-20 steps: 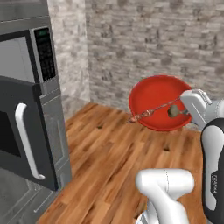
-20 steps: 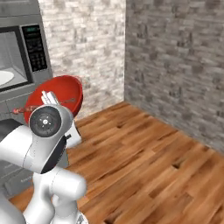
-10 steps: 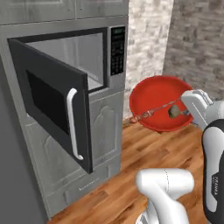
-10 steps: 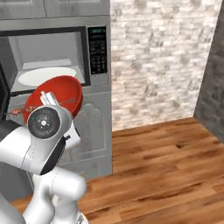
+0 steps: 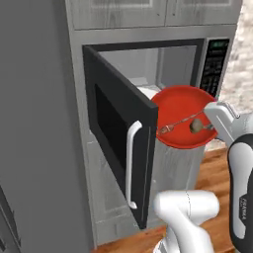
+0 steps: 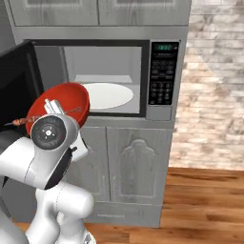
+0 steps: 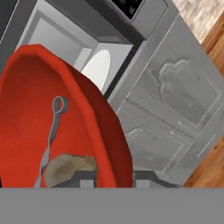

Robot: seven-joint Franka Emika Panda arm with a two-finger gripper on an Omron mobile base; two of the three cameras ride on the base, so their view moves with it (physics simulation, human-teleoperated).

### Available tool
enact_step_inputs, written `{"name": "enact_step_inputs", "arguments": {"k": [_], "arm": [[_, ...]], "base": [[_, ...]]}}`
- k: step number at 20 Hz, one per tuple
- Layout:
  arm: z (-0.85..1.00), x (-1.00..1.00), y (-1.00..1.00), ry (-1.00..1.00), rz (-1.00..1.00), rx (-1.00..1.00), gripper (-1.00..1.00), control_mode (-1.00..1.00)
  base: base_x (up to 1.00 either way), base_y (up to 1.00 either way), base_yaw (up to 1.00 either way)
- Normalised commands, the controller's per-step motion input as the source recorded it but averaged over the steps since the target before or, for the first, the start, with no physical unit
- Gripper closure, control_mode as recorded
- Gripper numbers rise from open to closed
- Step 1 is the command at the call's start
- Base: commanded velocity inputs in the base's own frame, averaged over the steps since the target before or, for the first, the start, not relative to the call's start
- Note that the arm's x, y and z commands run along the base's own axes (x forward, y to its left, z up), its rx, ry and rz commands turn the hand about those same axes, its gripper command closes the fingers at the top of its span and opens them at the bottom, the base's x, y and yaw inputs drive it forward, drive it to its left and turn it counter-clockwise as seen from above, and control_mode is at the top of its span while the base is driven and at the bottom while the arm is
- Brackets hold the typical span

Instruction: Place the bowl containing the garlic and kebab skewer in the microwave. Close the microwave door and press the start button to microwave the meal.

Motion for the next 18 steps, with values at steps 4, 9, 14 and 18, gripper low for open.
{"name": "enact_step_inputs", "arguments": {"k": [4, 9, 14, 18], "arm": [[0.0, 0.0, 0.0, 0.0, 0.0, 0.0, 1.0, 1.0], [0.0, 0.0, 0.0, 0.0, 0.0, 0.0, 1.0, 1.0], [0.0, 0.0, 0.0, 0.0, 0.0, 0.0, 1.0, 1.0], [0.0, 0.0, 0.0, 0.0, 0.0, 0.0, 1.0, 1.0]], "base": [[0.59, -0.33, 0.51], [0.15, -0.53, 0.38], [0.0, -0.45, 0.1], [-0.01, -0.09, 0.0]]}}
